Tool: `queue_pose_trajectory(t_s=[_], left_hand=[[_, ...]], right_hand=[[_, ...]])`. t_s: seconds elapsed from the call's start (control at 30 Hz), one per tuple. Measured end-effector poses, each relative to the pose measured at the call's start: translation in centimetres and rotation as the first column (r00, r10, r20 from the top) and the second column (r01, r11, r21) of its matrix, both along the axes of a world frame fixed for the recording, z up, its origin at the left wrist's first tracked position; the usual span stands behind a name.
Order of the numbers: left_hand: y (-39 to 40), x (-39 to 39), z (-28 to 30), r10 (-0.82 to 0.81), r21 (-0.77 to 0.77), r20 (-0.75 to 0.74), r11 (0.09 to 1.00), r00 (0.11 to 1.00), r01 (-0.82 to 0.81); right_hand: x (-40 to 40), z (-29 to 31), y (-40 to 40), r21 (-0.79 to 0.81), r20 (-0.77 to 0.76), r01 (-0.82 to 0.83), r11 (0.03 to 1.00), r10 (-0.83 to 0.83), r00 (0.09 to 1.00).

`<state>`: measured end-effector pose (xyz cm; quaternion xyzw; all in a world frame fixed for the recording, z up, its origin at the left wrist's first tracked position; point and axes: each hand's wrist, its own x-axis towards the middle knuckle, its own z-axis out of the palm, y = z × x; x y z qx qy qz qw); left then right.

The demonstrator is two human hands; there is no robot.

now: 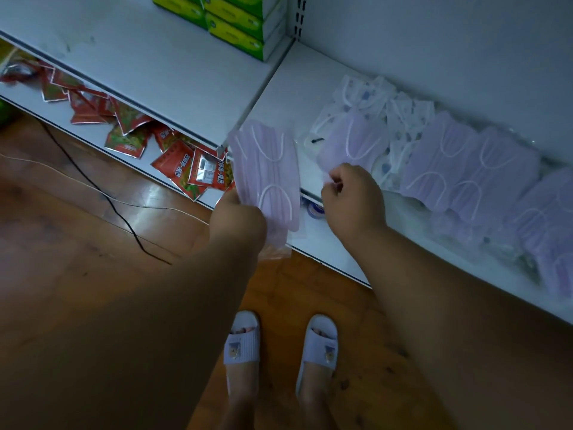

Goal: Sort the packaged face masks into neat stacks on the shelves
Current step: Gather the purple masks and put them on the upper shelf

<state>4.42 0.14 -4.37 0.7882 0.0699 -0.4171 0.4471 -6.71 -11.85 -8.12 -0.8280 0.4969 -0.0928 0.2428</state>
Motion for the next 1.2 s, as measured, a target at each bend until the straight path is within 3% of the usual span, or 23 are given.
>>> queue_pose_trajectory(t_s=[0.07, 0.13, 0.23, 0.3, 0.37, 0.43, 0.5, 0.57, 0.6, 0.73, 0.87, 1.03, 1.2], left_hand=[[0.1, -0.2, 0.3, -0.002, 0.004, 0.005, 1.000, 1.000, 0.002], [0.1, -0.5, 1.1, -0.011, -0.021, -0.040, 1.000, 0.999, 0.010], [-0.5, -0.5, 2.4, -0.134, -0.021, -0.030, 0.991, 0.991, 0.133], [-0.5, -0.2, 2.1, -0.209, 0.019, -0.047, 0.977, 0.977, 0.210], [-0.3, -0.1, 1.5, -0.163, -0.034, -0.063, 0.986, 0.985, 0.161], [-0.2, 0.0, 1.3, 0.003, -0.020, -0.099, 1.000, 0.995, -0.005], [0.0, 0.1, 0.9, -0.001, -0.069, -0.153, 0.998, 0.988, -0.009], [0.0, 0.1, 0.8, -0.017, -0.113, -0.178, 0.994, 0.984, -0.003], [0.0, 0.1, 0.9, -0.032, -0.122, -0.179, 0.992, 0.983, 0.010], [-0.4, 0.5, 1.6, -0.010, -0.161, -0.210, 0.987, 0.978, -0.025], [-0.8, 0.5, 1.4, -0.020, -0.117, -0.143, 0.993, 0.989, 0.003], [-1.3, -0.9, 2.3, -0.161, -0.126, -0.077, 0.980, 0.984, 0.151], [-2.0, -3.4, 4.1, -0.172, -0.229, -0.147, 0.964, 0.974, 0.135]], right_hand=[[0.6, 1.2, 1.0, 0.159, 0.167, 0.074, 0.985, -0.101, 0.981], [1.1, 2.2, 2.6, 0.265, 0.251, -0.030, 0.964, -0.039, 0.967], [1.1, 2.3, 5.1, 0.364, 0.272, -0.229, 0.903, 0.132, 0.953], [0.9, 2.1, 5.7, 0.327, 0.260, -0.253, 0.910, 0.170, 0.950], [0.9, 2.3, 5.2, 0.256, 0.257, -0.141, 0.956, 0.074, 0.964], [1.0, 2.6, 4.4, 0.315, 0.214, 0.123, 0.941, -0.197, 0.957], [1.3, 2.6, 3.4, 0.604, 0.127, 0.334, 0.724, -0.501, 0.856], [1.4, 2.4, 2.4, 0.851, 0.133, 0.243, 0.466, -0.638, 0.759], [1.2, 2.2, 2.1, 0.883, 0.158, 0.198, 0.426, -0.665, 0.730], [0.2, 1.8, 1.1, 0.864, 0.194, 0.184, 0.468, -0.648, 0.736], [-0.9, 1.3, 0.6, 0.856, 0.222, 0.180, 0.484, -0.659, 0.719], [-2.7, 3.4, 0.8, 0.887, 0.242, 0.119, 0.446, -0.669, 0.703], [-6.9, 5.2, 0.3, 0.887, 0.230, 0.132, 0.443, -0.671, 0.705]])
